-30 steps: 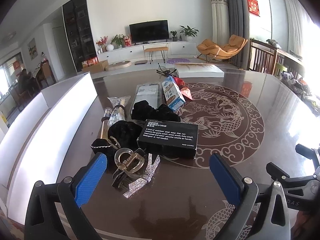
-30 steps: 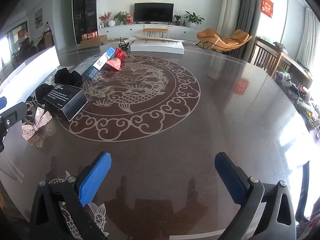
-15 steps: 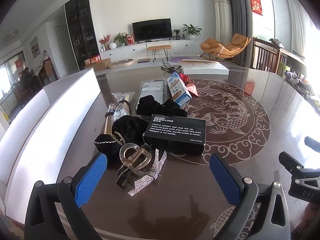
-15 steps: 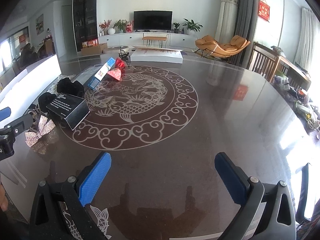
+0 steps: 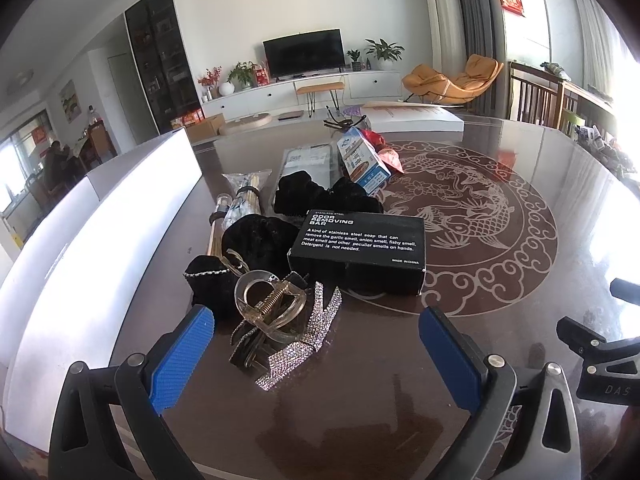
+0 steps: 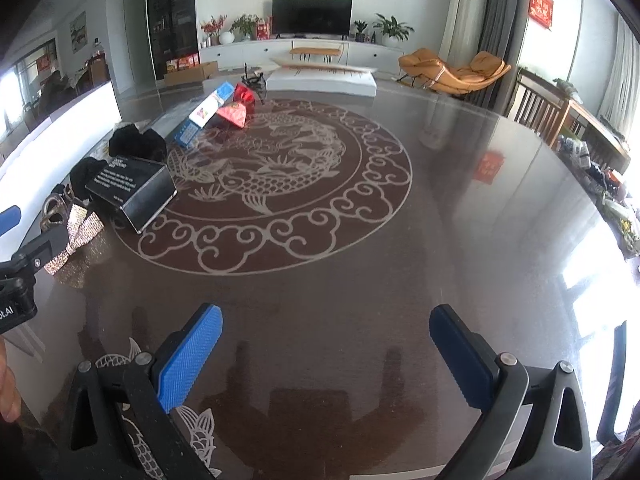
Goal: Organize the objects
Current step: 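Move the left tool toward the pile of items on the table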
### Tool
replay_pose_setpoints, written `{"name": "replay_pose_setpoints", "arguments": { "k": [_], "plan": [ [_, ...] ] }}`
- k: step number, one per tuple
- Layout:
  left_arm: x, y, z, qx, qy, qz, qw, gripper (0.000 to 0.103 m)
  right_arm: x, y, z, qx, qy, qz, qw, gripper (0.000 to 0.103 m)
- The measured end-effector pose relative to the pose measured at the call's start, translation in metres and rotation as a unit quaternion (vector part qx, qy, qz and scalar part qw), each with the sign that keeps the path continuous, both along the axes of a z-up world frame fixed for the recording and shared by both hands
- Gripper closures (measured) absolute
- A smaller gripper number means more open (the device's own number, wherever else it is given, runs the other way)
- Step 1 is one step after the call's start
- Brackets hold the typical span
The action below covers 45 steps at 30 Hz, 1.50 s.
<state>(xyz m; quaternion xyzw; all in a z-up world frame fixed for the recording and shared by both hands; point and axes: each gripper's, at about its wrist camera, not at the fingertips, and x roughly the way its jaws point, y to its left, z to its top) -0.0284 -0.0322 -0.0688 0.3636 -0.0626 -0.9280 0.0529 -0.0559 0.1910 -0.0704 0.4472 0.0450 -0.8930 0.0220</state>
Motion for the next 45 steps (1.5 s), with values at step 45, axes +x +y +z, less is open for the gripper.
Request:
{"name": "replay_pose_setpoints", "arguments": {
  "k": [45],
  "plan": [
    [-0.032, -0.014, 0.001, 0.020, -0.005, 0.010, 0.9997, 0.000, -0.077, -0.025, -0.018, -0.023, -0.012, -0.044, 0.999, 0.000]
  ]
}}
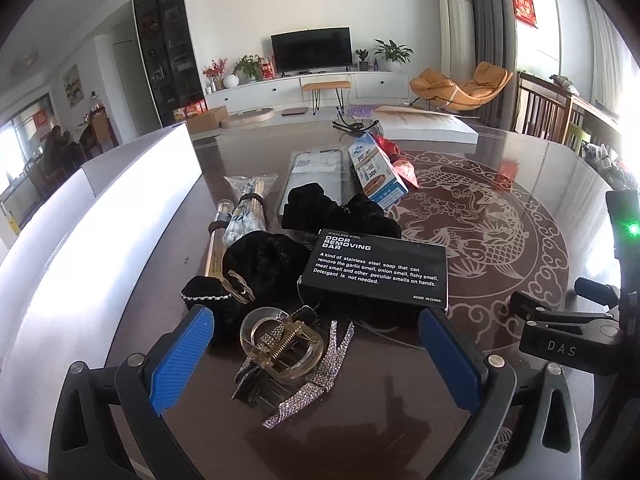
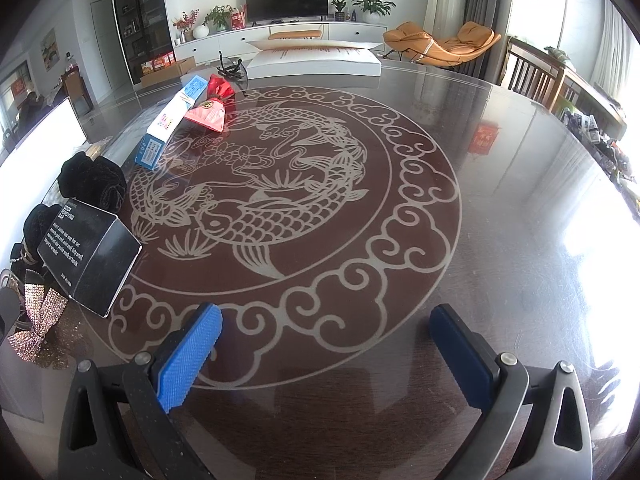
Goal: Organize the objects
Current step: 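Move the left tool toward the pile of items on the table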
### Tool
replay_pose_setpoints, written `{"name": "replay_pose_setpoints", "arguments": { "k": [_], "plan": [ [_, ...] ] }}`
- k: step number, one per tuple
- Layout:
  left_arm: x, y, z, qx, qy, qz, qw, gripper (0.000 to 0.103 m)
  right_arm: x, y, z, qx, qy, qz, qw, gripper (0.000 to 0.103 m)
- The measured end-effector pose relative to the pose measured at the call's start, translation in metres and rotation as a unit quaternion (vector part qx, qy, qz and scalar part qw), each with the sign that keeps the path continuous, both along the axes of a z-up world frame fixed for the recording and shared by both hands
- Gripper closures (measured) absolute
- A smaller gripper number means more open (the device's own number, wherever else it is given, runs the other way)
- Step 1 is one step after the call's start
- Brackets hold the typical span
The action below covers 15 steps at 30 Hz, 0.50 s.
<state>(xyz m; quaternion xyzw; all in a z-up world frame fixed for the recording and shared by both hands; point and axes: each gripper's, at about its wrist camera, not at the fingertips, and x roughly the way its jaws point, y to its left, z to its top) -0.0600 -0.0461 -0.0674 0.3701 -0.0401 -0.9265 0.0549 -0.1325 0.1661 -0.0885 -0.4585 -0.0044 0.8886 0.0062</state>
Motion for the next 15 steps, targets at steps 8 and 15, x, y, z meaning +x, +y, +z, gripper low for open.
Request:
{"name": "replay_pose_setpoints", "arguments": {
  "k": [8, 15],
  "plan": [
    [-0.013, -0.009, -0.009, -0.011, -0.017, 0.019, 0.9996, 0.000, 0.000, 0.000, 0.000, 0.000, 0.000, 0.000, 1.000, 0.000],
    [-0.014, -0.008, -0.013, -0.012, -0.020, 0.018, 0.9996, 0.000, 0.000, 0.000, 0.000, 0.000, 0.000, 0.000, 1.000, 0.000]
  ]
}}
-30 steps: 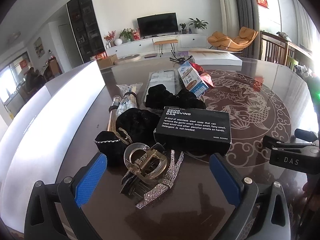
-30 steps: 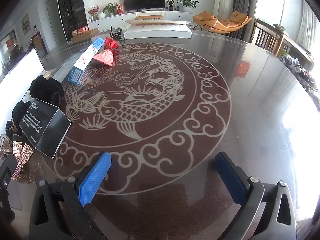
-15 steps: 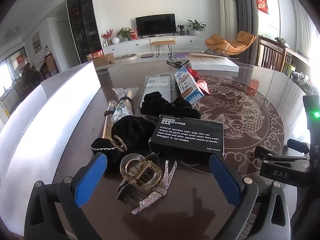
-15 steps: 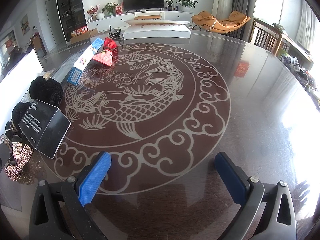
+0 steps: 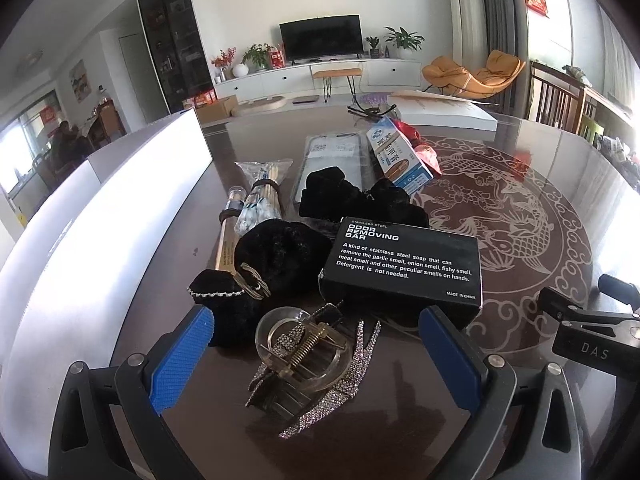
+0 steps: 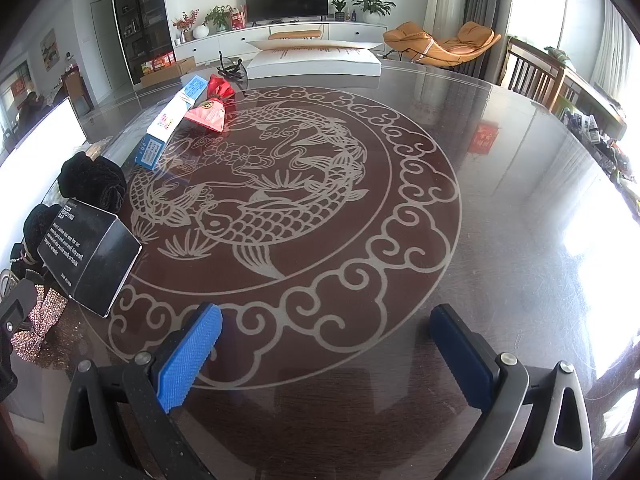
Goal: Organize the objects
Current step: 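Move the left tool toward the pile of items on the table, then lower the left tool over the clear hair claw clip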
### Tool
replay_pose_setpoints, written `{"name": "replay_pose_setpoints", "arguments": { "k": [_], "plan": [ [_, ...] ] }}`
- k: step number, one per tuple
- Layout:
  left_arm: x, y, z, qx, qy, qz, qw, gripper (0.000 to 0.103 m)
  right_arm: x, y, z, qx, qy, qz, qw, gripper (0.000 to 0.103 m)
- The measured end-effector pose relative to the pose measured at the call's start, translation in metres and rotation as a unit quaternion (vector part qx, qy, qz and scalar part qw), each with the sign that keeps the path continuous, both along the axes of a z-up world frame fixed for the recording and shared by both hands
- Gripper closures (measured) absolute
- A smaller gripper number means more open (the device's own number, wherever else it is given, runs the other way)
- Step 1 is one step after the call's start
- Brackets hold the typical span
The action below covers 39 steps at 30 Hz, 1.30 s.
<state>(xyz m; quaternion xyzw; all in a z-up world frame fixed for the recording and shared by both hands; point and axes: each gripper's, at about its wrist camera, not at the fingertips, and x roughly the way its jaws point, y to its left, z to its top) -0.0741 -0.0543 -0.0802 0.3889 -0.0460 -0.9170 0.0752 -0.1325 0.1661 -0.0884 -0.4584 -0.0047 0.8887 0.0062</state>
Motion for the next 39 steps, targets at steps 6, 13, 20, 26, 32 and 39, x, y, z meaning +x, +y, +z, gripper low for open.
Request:
{"name": "replay_pose_setpoints", "arguments": {
  "k": [6, 13, 20, 26, 32, 39],
  "plan": [
    [0.004, 0.007, 0.002, -0.012, 0.004, -0.009, 0.9999, 0.000, 0.000, 0.000, 0.000, 0.000, 0.000, 0.000, 1.000, 0.000],
    [0.004, 0.009, 0.005, -0.016, 0.002, -0.007, 0.9998, 0.000, 0.000, 0.000, 0.000, 0.000, 0.000, 0.000, 1.000, 0.000],
    [0.005, 0.015, 0.002, -0.018, -0.004, -0.011, 0.9998, 0.000, 0.001, 0.000, 0.000, 0.000, 0.000, 0.000, 1.000, 0.000],
    [0.006, 0.016, 0.002, -0.020, -0.002, -0.014, 0.9997, 0.000, 0.000, 0.000, 0.000, 0.000, 0.000, 0.000, 1.000, 0.000],
    [0.005, 0.014, 0.000, -0.018, -0.007, -0.010, 0.9998, 0.000, 0.000, 0.000, 0.000, 0.000, 0.000, 0.000, 1.000, 0.000],
    [0.005, 0.015, -0.002, -0.019, -0.008, -0.011, 0.9997, 0.000, 0.000, 0.000, 0.000, 0.000, 0.000, 0.000, 1.000, 0.000]
  ]
}}
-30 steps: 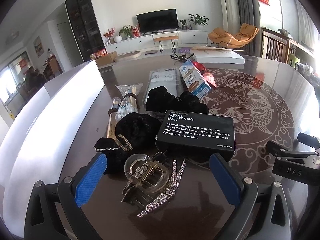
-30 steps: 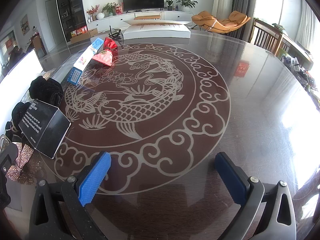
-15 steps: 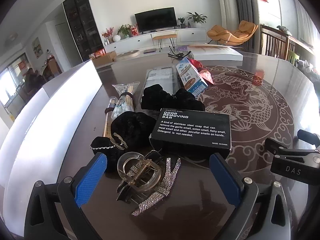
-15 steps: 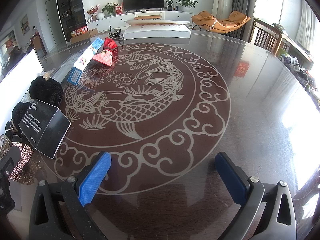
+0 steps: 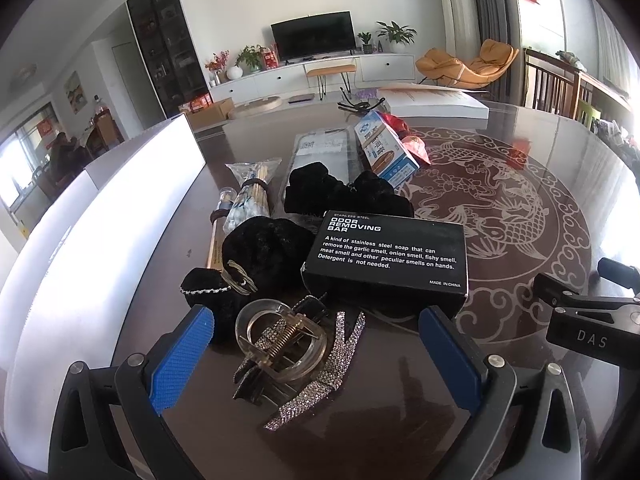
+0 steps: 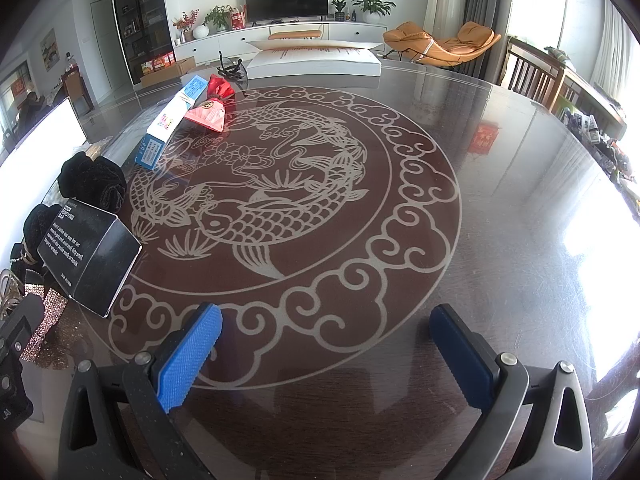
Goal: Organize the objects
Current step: 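Lower the left tool over the clear hair claw clip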
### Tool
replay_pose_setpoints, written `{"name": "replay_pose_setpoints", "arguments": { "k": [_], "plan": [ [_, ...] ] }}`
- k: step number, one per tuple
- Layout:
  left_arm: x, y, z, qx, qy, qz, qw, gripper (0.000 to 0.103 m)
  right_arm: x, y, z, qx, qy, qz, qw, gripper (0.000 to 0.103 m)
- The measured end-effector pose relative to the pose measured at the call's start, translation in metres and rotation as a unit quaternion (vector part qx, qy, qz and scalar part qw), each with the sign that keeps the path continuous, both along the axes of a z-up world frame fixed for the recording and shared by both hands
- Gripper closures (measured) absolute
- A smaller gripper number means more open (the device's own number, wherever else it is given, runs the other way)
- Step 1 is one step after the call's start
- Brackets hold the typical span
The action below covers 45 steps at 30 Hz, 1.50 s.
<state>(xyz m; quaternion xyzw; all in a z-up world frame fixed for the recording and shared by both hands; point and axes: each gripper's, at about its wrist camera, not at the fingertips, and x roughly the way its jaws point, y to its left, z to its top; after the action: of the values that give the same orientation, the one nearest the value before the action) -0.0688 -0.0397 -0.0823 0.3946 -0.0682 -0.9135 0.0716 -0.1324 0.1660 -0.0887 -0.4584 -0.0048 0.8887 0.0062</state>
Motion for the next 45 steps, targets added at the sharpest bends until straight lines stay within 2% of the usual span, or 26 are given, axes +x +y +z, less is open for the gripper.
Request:
{"name": "replay_pose_setpoints", "arguments": {
  "k": [22, 30, 36, 45],
  "plan": [
    [0.004, 0.000, 0.001, 0.004, 0.003, -0.004, 1.0000, 0.000, 0.000, 0.000, 0.000, 0.000, 0.000, 0.000, 1.000, 0.000],
    [0.017, -0.008, 0.002, 0.009, 0.014, -0.007, 0.9998, 0.000, 0.000, 0.000, 0.000, 0.000, 0.000, 0.000, 1.000, 0.000],
    [0.030, -0.015, 0.010, -0.001, 0.026, -0.019, 0.9995, 0.000, 0.000, 0.000, 0.000, 0.000, 0.000, 0.000, 1.000, 0.000],
    [0.046, -0.022, 0.002, 0.001, 0.011, -0.029, 0.9995, 0.000, 0.000, 0.000, 0.000, 0.000, 0.000, 0.000, 1.000, 0.000]
  ]
}}
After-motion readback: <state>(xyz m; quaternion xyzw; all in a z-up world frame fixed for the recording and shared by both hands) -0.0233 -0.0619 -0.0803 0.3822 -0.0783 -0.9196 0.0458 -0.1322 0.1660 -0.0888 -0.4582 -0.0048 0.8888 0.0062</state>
